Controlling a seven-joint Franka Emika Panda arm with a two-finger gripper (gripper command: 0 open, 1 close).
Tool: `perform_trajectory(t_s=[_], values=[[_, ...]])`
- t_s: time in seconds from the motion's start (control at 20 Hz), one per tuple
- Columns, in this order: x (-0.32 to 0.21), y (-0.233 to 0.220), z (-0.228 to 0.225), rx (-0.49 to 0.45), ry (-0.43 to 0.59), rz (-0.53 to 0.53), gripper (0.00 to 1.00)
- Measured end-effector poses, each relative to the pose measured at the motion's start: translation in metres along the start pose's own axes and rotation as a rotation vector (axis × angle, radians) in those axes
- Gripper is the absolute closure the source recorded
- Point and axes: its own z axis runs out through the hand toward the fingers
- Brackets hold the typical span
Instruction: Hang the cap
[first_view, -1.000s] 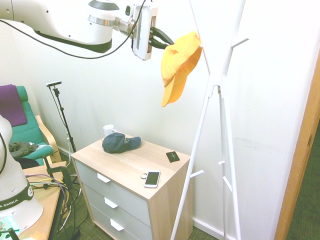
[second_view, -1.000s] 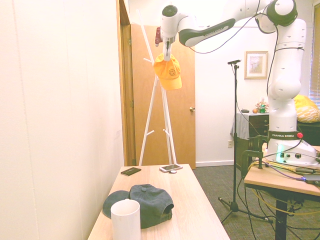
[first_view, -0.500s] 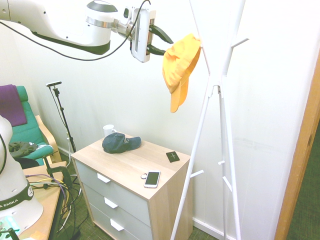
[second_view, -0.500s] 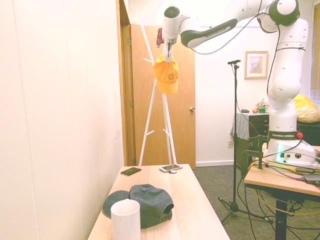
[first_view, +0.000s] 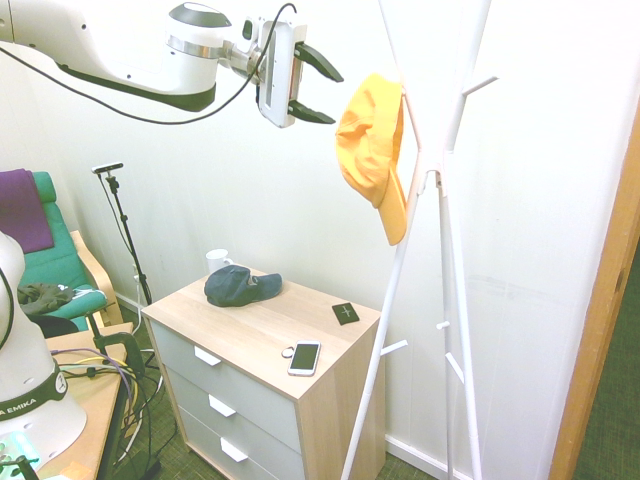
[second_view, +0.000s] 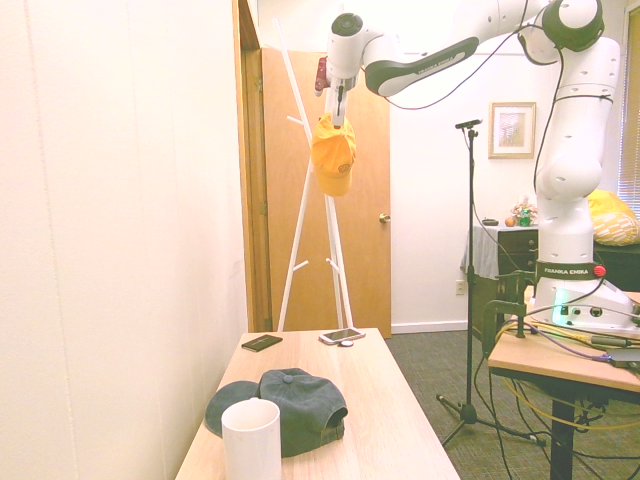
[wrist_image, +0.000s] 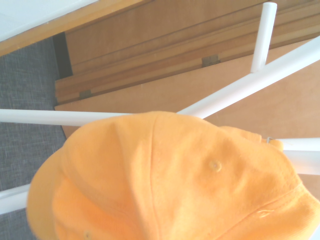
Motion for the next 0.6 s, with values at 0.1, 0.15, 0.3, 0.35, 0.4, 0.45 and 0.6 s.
perform_trajectory(t_s=[0.1, 0.15, 0.3, 0.35, 0.4, 0.45, 0.6], values=[[-0.001, -0.003, -0.003, 0.048, -0.031, 0.026, 0.0], [-0.002, -0.006, -0.007, 0.093, -0.068, 0.049, 0.0], [0.004, -0.005, -0.028, 0.222, -0.196, 0.107, 0.0], [0.009, -0.003, -0.037, 0.271, -0.239, 0.124, 0.0], [0.012, -0.001, -0.047, 0.318, -0.282, 0.137, 0.0], [0.015, 0.001, -0.053, 0.364, -0.327, 0.149, 0.0], [0.014, 0.0, -0.06, 0.486, -0.471, 0.171, 0.0]])
